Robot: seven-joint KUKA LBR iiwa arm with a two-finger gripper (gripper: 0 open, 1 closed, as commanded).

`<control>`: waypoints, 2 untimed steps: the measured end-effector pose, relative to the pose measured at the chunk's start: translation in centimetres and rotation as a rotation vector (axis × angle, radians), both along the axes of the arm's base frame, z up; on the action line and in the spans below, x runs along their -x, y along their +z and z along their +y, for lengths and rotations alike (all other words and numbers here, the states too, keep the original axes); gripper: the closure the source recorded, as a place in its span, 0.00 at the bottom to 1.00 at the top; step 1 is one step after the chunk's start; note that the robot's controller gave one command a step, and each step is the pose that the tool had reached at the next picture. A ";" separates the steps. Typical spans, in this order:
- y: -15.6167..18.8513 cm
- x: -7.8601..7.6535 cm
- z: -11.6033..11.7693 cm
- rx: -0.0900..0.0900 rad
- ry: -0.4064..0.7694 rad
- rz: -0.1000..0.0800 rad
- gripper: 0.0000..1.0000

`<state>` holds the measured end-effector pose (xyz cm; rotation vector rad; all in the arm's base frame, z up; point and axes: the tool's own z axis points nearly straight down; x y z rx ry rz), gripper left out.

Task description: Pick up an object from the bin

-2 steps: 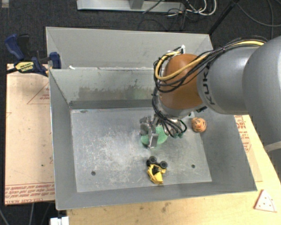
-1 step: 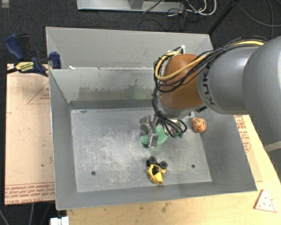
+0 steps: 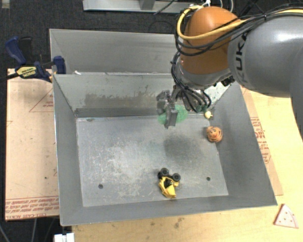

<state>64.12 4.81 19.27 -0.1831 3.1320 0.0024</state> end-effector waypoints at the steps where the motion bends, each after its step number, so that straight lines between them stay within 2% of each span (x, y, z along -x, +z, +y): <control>1: 0.0 0.0 0.0 0.000 0.000 0.000 1.00; 2: 10.6 0.7 1.0 0.001 0.022 0.000 1.00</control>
Offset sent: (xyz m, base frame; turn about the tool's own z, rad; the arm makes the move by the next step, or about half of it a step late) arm -0.0084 0.0095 0.1058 -0.0230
